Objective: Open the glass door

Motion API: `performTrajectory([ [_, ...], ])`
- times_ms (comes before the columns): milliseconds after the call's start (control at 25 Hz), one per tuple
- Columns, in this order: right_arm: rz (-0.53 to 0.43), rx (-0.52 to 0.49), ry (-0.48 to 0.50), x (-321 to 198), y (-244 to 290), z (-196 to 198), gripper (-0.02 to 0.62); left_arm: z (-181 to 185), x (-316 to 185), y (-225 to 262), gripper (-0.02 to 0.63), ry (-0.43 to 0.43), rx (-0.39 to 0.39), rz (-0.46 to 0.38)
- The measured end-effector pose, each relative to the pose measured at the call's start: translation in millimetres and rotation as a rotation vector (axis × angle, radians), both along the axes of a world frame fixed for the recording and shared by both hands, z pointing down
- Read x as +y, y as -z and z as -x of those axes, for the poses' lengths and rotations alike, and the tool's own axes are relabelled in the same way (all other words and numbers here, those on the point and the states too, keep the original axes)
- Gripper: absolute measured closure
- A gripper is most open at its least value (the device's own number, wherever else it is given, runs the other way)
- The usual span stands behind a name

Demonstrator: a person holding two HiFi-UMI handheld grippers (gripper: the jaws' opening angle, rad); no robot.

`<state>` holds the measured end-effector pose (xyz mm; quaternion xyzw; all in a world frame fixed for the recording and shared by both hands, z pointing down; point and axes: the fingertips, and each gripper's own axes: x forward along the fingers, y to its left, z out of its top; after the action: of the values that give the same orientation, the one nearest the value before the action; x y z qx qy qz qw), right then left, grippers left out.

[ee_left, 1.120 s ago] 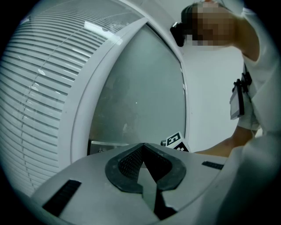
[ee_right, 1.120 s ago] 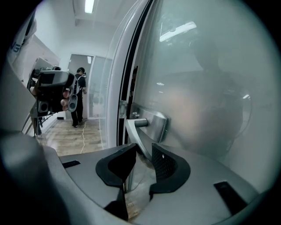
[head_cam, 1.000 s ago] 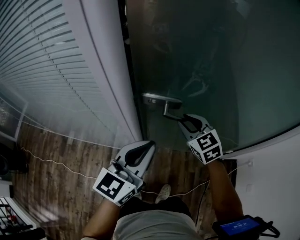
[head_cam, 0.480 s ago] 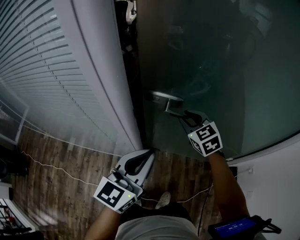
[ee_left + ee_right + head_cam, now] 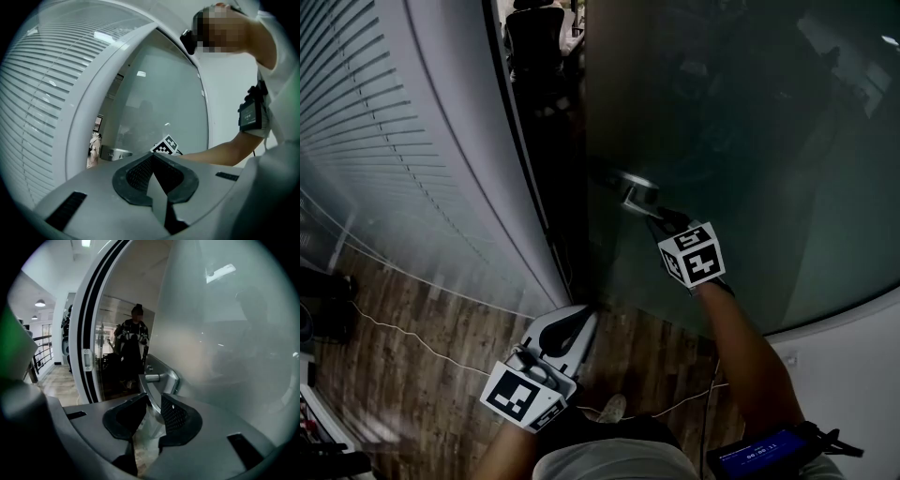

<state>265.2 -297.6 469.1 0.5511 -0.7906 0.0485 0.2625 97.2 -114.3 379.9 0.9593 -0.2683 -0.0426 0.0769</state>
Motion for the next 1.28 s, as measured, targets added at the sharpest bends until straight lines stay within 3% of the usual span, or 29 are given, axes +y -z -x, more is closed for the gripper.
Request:
performTrajectory([
  [160,-0.033,-0.038,-0.019,2,3,-8,0.499,-5,13,-3,0.605,0.01,-0.004,-0.017],
  [360,-0.008,-0.036,-0.018,-12,6,-4,0.503,-10,1,8,0.605,-0.022,0.005,-0.017],
  [720,-0.005,-0.035,-0.036,-103,9,-61,0.508,-90,-96,23,0.604,-0.099,-0.008,-0.023],
  [1000,-0.022,-0.049,-0.094,-133,9,-105,0.508,-123,-119,20,0.605,-0.14,-0.026,-0.021],
  [1280,-0.008,-0.068,-0.123,-165,6,-145,0.515,-148,-134,20,0.606,-0.106,-0.016,-0.027],
])
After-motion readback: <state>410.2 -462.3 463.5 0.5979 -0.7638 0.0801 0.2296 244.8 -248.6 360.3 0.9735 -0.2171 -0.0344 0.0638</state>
